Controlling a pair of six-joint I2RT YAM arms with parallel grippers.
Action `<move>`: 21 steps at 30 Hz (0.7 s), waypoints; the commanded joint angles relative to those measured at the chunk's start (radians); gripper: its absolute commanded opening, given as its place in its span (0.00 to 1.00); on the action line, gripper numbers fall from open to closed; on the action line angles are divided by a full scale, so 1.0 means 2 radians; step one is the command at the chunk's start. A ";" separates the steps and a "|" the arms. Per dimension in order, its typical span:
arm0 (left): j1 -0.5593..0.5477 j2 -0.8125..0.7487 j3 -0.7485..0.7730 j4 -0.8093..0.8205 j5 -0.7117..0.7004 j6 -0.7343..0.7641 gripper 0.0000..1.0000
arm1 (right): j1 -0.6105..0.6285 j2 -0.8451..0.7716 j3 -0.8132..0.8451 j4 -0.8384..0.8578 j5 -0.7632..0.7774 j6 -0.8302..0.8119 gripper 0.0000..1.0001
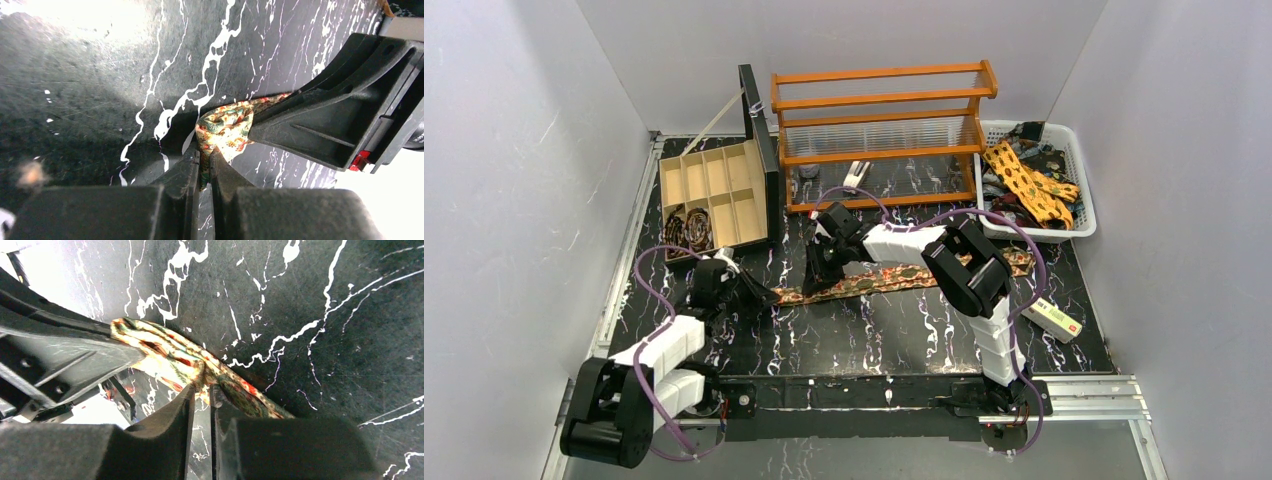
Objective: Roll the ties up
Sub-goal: Roll the tie at the center of the board.
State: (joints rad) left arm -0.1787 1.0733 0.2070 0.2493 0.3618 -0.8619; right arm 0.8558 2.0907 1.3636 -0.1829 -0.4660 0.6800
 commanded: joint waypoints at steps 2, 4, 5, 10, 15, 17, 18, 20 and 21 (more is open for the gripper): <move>0.000 -0.054 0.062 -0.176 -0.078 0.049 0.00 | 0.001 -0.041 0.020 -0.029 0.022 -0.022 0.32; 0.000 -0.066 0.079 -0.226 -0.105 0.059 0.00 | 0.000 -0.055 0.023 -0.029 0.026 -0.027 0.36; 0.000 -0.069 0.086 -0.242 -0.113 0.063 0.00 | 0.001 -0.060 0.024 -0.030 0.028 -0.028 0.36; -0.001 -0.068 0.126 -0.303 -0.155 0.073 0.00 | 0.000 -0.075 0.020 -0.029 0.044 -0.031 0.37; -0.006 -0.055 0.173 -0.352 -0.205 0.089 0.00 | 0.000 -0.078 0.009 -0.032 0.055 -0.031 0.37; -0.012 -0.054 0.190 -0.373 -0.231 0.095 0.00 | 0.001 -0.079 0.003 -0.032 0.058 -0.030 0.37; -0.017 -0.053 0.199 -0.384 -0.247 0.097 0.00 | 0.000 -0.080 0.001 -0.031 0.059 -0.029 0.37; -0.029 -0.053 0.211 -0.398 -0.274 0.101 0.00 | 0.001 -0.083 -0.003 -0.031 0.065 -0.027 0.37; -0.037 -0.053 0.217 -0.403 -0.291 0.101 0.00 | 0.000 -0.084 -0.005 -0.030 0.068 -0.026 0.37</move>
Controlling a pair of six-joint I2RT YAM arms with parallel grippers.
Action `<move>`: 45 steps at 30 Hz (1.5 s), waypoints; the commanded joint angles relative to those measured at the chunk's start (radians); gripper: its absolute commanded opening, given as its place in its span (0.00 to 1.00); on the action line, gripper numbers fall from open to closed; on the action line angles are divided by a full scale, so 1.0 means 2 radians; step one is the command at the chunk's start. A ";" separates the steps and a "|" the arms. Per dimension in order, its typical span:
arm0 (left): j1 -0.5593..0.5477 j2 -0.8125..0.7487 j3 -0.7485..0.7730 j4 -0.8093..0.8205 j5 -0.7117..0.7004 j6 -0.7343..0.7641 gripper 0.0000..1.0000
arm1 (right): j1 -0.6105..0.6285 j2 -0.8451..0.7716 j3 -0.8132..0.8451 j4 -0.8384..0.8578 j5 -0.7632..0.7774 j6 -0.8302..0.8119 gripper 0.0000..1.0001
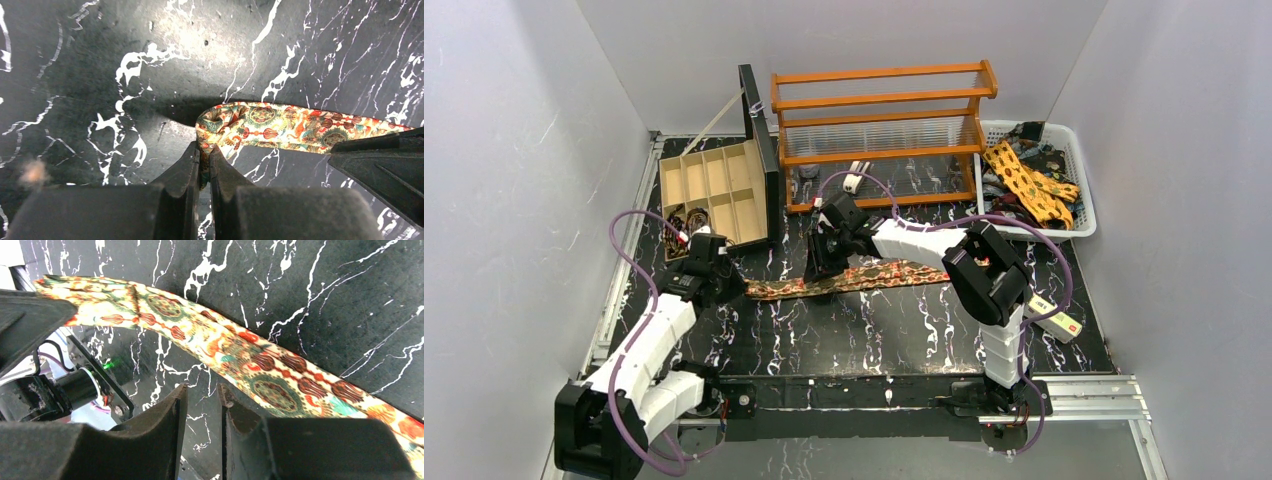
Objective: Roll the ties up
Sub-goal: Roll the tie at the center of the board.
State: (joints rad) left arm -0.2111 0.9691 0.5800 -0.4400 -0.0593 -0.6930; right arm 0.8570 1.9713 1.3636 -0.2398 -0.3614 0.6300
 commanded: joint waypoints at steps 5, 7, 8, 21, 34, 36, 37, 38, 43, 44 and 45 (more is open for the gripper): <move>-0.076 0.025 0.055 -0.075 -0.146 0.011 0.00 | -0.001 -0.033 -0.008 -0.003 0.031 0.002 0.37; -0.104 0.042 0.067 -0.083 -0.175 0.007 0.00 | -0.003 -0.037 -0.011 -0.004 0.039 0.002 0.37; -0.115 0.051 0.074 -0.088 -0.188 0.005 0.00 | -0.004 -0.041 -0.013 -0.004 0.043 0.003 0.37; -0.203 0.127 0.122 -0.122 -0.299 -0.013 0.00 | -0.028 -0.079 -0.054 0.005 0.073 0.019 0.38; -0.260 0.176 0.141 -0.110 -0.323 -0.047 0.00 | -0.040 -0.089 -0.071 0.009 0.072 0.025 0.38; -0.266 0.184 0.145 -0.106 -0.321 -0.048 0.00 | -0.042 -0.090 -0.073 0.009 0.071 0.025 0.38; -0.269 0.189 0.146 -0.102 -0.320 -0.048 0.00 | -0.042 -0.091 -0.074 0.010 0.071 0.026 0.38; -0.271 0.195 0.147 -0.100 -0.319 -0.047 0.00 | -0.043 -0.092 -0.075 0.010 0.071 0.027 0.39; -0.288 0.224 0.160 -0.097 -0.324 -0.047 0.00 | -0.048 -0.098 -0.081 0.011 0.071 0.027 0.39; -0.291 0.228 0.162 -0.098 -0.327 -0.046 0.00 | -0.049 -0.099 -0.082 0.010 0.071 0.027 0.39; -0.294 0.230 0.165 -0.101 -0.332 -0.045 0.00 | -0.050 -0.099 -0.083 0.011 0.071 0.028 0.39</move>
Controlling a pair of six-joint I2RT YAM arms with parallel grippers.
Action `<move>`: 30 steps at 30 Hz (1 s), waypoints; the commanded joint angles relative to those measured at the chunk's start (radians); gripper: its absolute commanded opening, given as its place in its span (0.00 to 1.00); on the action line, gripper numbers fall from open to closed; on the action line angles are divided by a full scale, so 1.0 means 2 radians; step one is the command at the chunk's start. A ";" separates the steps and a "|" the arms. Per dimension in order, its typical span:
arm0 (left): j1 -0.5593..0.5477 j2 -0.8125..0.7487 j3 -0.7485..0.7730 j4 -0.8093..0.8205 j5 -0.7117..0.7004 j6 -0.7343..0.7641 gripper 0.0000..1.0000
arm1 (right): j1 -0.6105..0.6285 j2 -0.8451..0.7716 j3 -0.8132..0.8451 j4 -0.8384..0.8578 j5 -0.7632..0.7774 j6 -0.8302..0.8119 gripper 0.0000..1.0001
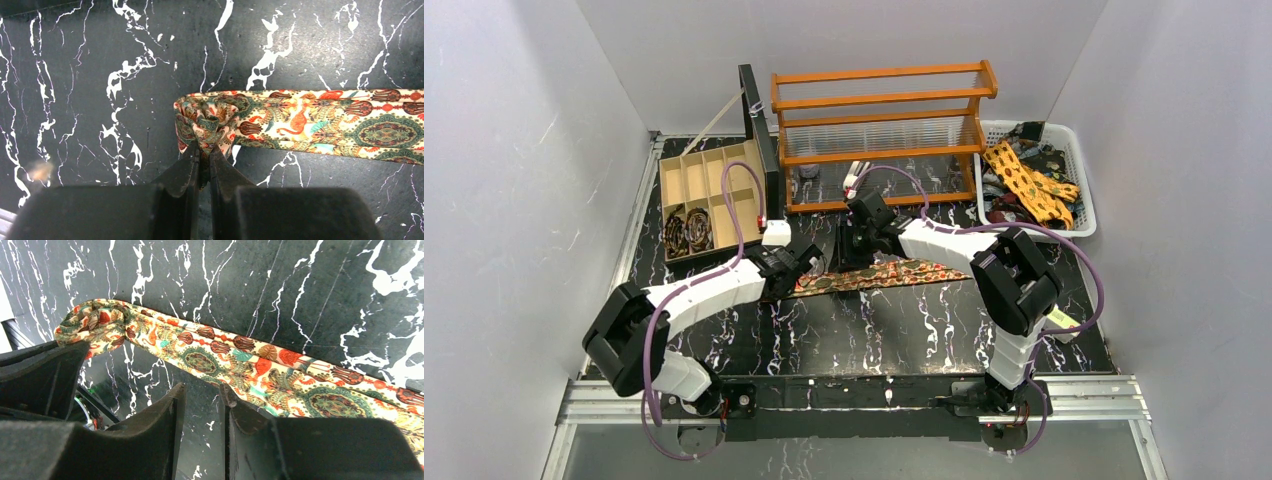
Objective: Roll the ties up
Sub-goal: Roll the tie at the center of the board.
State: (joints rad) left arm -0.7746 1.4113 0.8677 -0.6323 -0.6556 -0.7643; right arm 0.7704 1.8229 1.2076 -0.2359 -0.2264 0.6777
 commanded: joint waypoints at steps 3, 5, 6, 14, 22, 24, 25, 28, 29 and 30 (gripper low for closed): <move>-0.015 0.005 0.029 -0.025 -0.058 -0.016 0.00 | -0.008 -0.026 -0.007 0.011 0.001 0.005 0.40; -0.015 0.000 0.034 -0.044 -0.075 -0.020 0.00 | -0.008 -0.025 -0.007 0.012 -0.001 0.006 0.40; -0.015 -0.002 0.036 -0.051 -0.081 -0.020 0.00 | -0.008 -0.024 -0.008 0.013 -0.003 0.006 0.40; -0.016 0.021 0.039 -0.064 -0.099 -0.018 0.00 | -0.009 -0.019 -0.010 0.019 -0.013 0.011 0.40; -0.033 0.067 0.060 -0.056 -0.104 -0.026 0.00 | -0.016 -0.025 -0.019 0.020 -0.013 0.012 0.40; -0.039 0.077 0.065 -0.052 -0.101 -0.025 0.00 | -0.021 -0.027 -0.024 0.022 -0.013 0.015 0.41; -0.042 0.081 0.067 -0.048 -0.098 -0.026 0.00 | -0.023 -0.029 -0.027 0.022 -0.013 0.016 0.41; -0.051 0.092 0.070 -0.035 -0.081 -0.024 0.00 | -0.031 -0.035 -0.035 0.023 -0.010 0.019 0.44; -0.053 0.095 0.070 -0.028 -0.072 -0.025 0.00 | -0.033 -0.039 -0.038 0.024 -0.008 0.019 0.46; -0.056 0.098 0.070 -0.022 -0.066 -0.023 0.01 | -0.035 -0.042 -0.040 0.024 -0.007 0.019 0.48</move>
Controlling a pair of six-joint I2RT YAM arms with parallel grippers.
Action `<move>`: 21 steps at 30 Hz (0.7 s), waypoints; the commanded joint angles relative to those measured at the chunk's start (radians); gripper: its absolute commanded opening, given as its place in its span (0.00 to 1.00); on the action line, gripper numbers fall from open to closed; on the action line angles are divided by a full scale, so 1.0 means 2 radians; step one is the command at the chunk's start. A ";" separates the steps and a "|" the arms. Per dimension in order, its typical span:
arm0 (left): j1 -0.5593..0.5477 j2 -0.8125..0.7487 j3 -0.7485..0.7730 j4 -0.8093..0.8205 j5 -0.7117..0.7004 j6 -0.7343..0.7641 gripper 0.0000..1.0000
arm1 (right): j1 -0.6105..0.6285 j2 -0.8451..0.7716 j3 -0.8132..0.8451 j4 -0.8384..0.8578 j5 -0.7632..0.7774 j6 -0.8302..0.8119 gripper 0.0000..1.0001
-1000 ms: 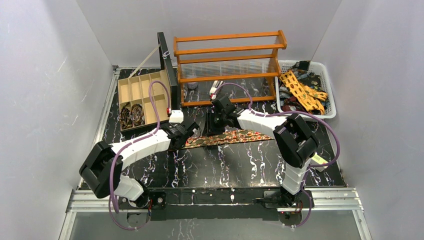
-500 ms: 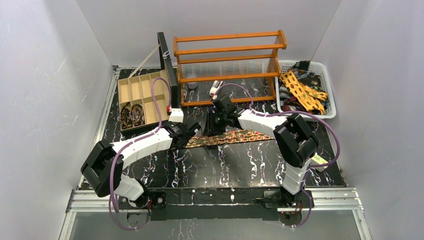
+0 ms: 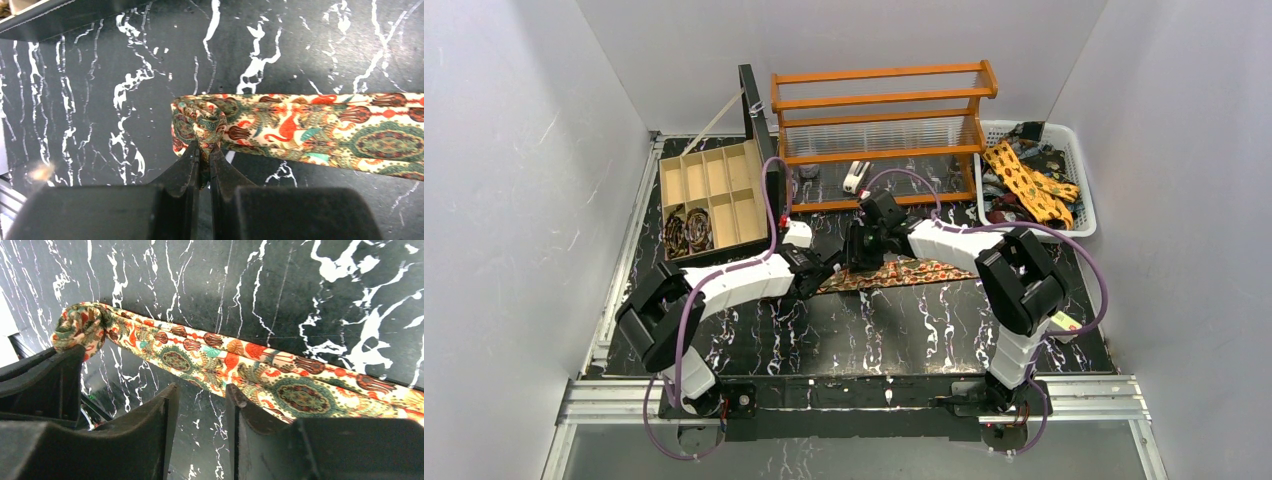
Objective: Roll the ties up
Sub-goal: Roll the tie at the center of the board.
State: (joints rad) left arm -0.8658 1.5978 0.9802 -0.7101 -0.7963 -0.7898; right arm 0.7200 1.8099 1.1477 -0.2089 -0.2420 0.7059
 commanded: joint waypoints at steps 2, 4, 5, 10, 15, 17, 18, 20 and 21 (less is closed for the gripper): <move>-0.011 0.011 0.014 0.029 0.021 -0.007 0.07 | -0.014 -0.040 -0.013 0.010 0.002 0.005 0.50; -0.011 0.015 0.014 0.042 0.039 -0.007 0.20 | -0.020 -0.042 -0.016 0.010 0.001 0.004 0.52; -0.011 0.013 0.013 0.052 0.050 -0.006 0.27 | -0.022 -0.044 -0.017 0.010 0.000 0.004 0.53; -0.008 -0.031 0.010 0.106 0.123 0.002 0.60 | -0.032 -0.050 -0.021 0.006 -0.004 0.002 0.55; 0.044 -0.154 -0.023 0.121 0.175 0.007 0.72 | -0.036 -0.055 -0.021 0.019 -0.030 0.003 0.58; 0.081 -0.202 -0.042 0.118 0.195 0.011 0.73 | -0.034 -0.051 -0.021 0.036 -0.055 0.009 0.59; 0.099 -0.224 -0.051 0.109 0.200 0.013 0.73 | -0.032 -0.048 -0.022 0.052 -0.067 0.015 0.59; 0.127 -0.254 -0.068 0.091 0.205 0.017 0.76 | -0.020 -0.040 -0.019 0.079 -0.082 0.026 0.62; 0.142 -0.263 -0.078 0.083 0.211 0.017 0.77 | -0.008 -0.031 -0.011 0.085 -0.081 0.030 0.63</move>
State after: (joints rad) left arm -0.6754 1.1561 0.8997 -0.4683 -0.4274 -0.7666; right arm 0.6563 1.7481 1.1141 -0.1581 -0.3241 0.7280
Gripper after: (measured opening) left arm 0.752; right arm 0.609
